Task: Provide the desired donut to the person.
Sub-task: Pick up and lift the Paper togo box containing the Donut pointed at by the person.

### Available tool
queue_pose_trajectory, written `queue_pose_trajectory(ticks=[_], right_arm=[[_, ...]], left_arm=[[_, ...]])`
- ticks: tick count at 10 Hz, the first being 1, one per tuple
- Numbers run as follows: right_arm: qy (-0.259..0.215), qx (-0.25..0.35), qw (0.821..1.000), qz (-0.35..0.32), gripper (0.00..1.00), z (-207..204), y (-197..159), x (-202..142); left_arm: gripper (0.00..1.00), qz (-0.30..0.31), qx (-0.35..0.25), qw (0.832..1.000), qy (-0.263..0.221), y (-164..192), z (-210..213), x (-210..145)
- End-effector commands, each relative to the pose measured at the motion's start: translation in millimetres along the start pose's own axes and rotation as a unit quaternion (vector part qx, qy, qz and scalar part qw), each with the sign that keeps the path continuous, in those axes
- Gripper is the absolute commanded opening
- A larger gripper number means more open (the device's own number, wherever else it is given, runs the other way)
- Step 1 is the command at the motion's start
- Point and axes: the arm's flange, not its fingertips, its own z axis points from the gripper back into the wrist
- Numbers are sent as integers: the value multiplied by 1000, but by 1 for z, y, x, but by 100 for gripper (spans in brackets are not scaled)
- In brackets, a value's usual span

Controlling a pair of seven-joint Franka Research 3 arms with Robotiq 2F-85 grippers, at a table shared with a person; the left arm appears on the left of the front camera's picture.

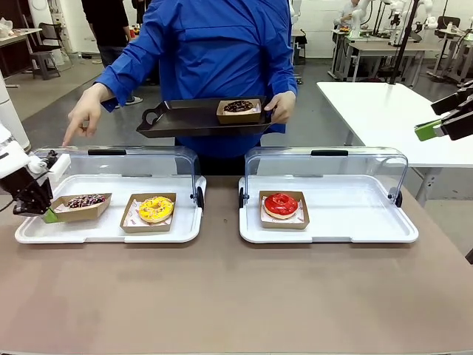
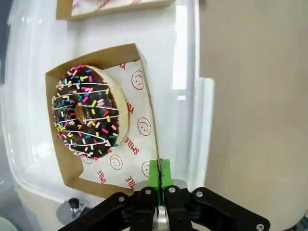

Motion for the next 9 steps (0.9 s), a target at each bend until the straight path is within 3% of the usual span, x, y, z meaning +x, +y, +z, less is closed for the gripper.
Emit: queue_pose_trajectory(ticks=[1,2,5,9], right_arm=[[5,-4,1000,-7,100,-1,0,-1],[5,-4,1000,-7,100,-1,0,-1],[5,-4,1000,-7,100,-1,0,-1],[5,-4,1000,-7,100,-1,0,-1]], left_arm=[[0,-14,-18,1000,-4,-41,37,-6],[0,-17,-26,999,-4,-65,55,-8],[0,-31,24,999,2,-145,117,-5],[0,-92,166,982,20,-215,208,11]])
